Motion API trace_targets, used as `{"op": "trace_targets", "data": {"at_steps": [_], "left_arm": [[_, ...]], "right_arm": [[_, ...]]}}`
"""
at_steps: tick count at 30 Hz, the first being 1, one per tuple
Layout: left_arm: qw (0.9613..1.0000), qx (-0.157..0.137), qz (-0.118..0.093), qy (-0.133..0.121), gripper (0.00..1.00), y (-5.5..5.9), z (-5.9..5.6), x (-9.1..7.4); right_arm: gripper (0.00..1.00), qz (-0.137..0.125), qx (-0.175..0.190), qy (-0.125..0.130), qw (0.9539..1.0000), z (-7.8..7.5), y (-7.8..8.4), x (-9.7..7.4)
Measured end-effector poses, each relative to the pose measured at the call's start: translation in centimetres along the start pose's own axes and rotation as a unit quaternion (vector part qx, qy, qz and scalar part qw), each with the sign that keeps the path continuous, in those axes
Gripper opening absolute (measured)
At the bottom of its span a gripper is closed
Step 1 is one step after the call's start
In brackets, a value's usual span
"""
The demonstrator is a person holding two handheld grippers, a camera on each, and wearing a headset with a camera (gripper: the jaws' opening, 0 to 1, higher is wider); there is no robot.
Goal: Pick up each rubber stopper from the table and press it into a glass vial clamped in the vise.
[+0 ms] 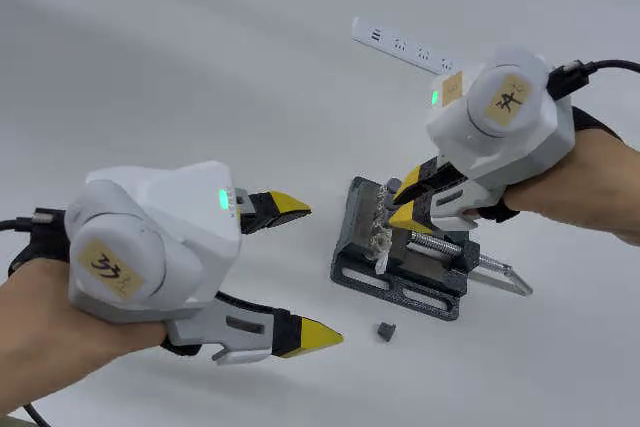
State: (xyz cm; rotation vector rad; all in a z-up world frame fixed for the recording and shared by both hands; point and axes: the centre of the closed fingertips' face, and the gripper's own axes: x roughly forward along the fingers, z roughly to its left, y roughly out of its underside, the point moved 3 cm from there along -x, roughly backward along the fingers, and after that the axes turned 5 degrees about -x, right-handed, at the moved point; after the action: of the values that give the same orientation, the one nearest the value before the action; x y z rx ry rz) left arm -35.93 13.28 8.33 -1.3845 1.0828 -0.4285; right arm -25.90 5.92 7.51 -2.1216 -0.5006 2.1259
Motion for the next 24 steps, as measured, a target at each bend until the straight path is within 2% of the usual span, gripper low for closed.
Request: {"op": "trace_targets", "data": {"at_steps": [4,6,13,24], "left_arm": [[1.0,0.0,0.0,0.001,0.66,0.0,0.0,0.0],[1.0,0.001,0.0,0.002,0.66,0.0,-0.1,0.0],[1.0,0.003,0.004,0.005,0.66,0.0,-0.2,0.0],[0.9999,0.006,0.007,0.011,0.66,-0.3,-0.6,0.2]], "right_arm": [[0.02,-0.004,0.007,0.009,0.9999,-0.4,0.6,-0.2],[0.0,-0.007,0.01,0.009,0.9999,-0.2,0.7,-0.2],[0.0,-0.019,0.018,0.007,0.9996,0.0,0.7,0.1],[0.0,-0.022,0.021,0.003,0.9995,0.2,0.9,0.8]]}}
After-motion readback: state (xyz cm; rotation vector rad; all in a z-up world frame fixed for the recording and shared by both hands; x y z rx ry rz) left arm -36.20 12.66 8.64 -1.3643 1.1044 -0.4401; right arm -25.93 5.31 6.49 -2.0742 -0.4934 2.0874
